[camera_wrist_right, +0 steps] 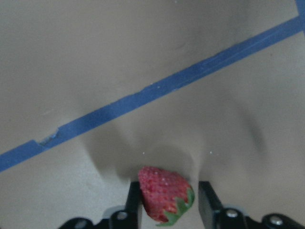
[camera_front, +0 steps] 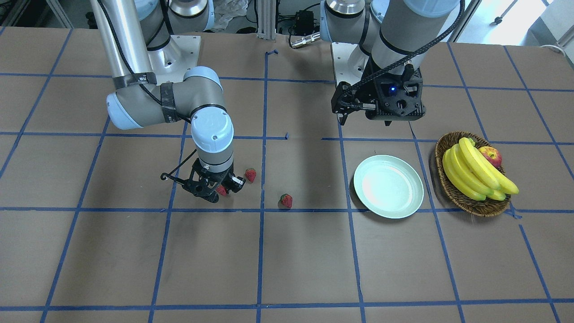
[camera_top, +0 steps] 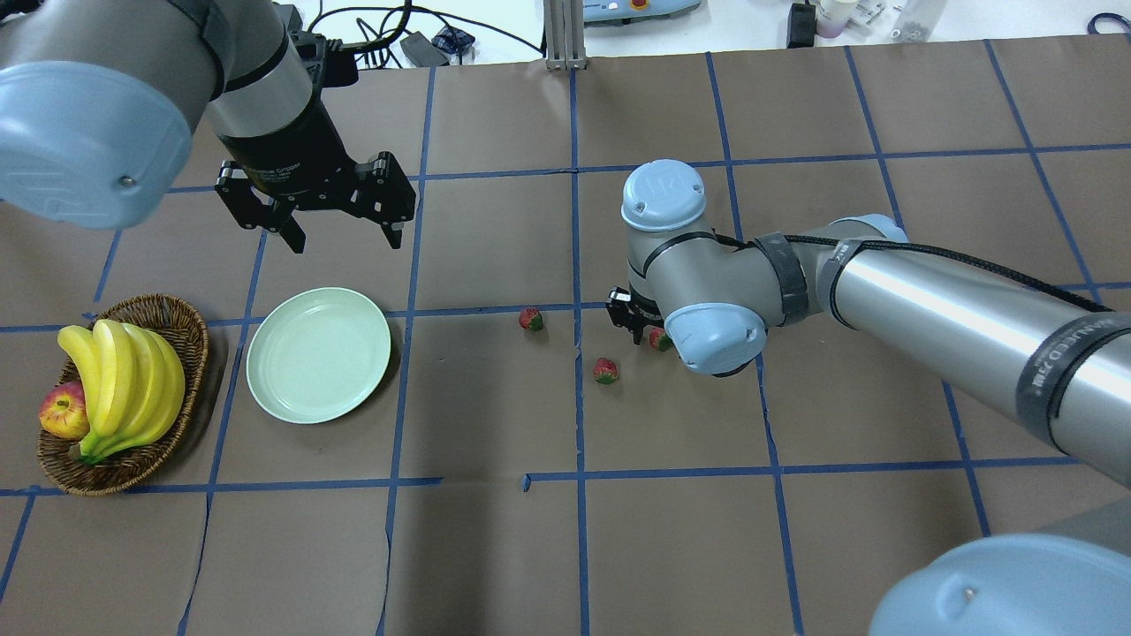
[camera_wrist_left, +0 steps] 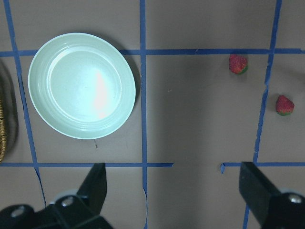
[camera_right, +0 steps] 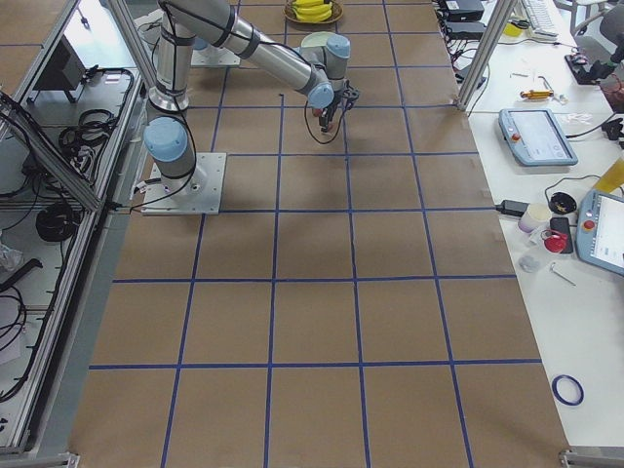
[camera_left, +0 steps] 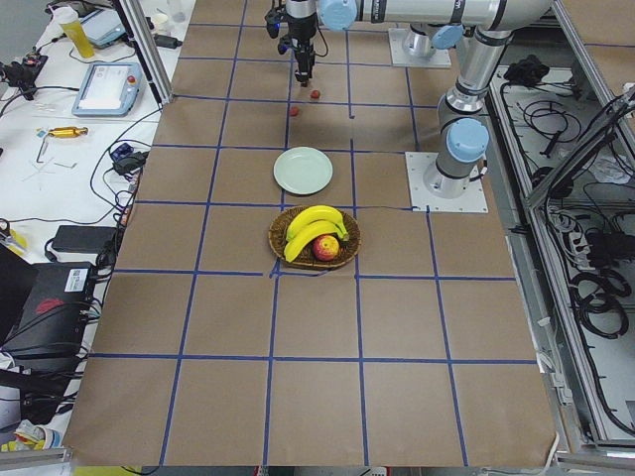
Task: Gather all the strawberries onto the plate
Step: 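Move the right gripper back and grasp a second strawberry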
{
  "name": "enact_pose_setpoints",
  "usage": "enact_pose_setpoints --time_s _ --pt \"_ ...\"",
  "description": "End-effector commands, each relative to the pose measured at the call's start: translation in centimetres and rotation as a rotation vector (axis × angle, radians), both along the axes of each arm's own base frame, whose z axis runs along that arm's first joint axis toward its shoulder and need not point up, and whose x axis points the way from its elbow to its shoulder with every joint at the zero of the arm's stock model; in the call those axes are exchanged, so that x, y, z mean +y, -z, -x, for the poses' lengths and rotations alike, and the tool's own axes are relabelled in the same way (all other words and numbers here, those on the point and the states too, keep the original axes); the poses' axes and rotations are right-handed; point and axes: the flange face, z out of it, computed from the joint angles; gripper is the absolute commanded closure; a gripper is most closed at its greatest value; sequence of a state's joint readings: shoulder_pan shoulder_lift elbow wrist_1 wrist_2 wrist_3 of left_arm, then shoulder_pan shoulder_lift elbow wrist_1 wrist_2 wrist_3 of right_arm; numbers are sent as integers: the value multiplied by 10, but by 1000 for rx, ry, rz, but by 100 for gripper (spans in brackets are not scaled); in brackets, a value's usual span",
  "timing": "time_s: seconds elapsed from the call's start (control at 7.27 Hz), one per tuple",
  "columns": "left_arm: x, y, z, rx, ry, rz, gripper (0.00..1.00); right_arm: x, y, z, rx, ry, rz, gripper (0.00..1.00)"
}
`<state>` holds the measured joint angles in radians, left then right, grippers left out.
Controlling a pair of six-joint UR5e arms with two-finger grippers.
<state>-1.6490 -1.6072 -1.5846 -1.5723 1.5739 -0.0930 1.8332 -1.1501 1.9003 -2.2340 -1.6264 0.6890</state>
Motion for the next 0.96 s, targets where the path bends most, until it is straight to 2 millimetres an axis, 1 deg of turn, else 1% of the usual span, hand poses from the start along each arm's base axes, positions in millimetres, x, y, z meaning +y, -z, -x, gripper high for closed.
enact_pose_setpoints --time_s 0.0,0.14,0.28,0.41,0.55,0.69,0.83 --pt "-1 1 0 0 -1 -2 0 -6 -9 -2 -23 0 23 100" --pt "-1 2 1 0 1 -4 0 -11 -24 -13 -96 -2 81 100" --pt "0 1 1 0 1 -2 0 -5 -40 -35 -226 -18 110 100" --pt "0 0 0 0 -1 0 0 4 -44 -56 -336 -42 91 100" --pt "0 -1 0 0 -1 3 0 23 -48 -86 -382 -93 73 100" --pt "1 -3 0 1 1 6 0 47 -36 -116 -395 -153 48 100" --pt "1 -2 0 0 1 4 0 57 -29 -127 -393 -171 28 100"
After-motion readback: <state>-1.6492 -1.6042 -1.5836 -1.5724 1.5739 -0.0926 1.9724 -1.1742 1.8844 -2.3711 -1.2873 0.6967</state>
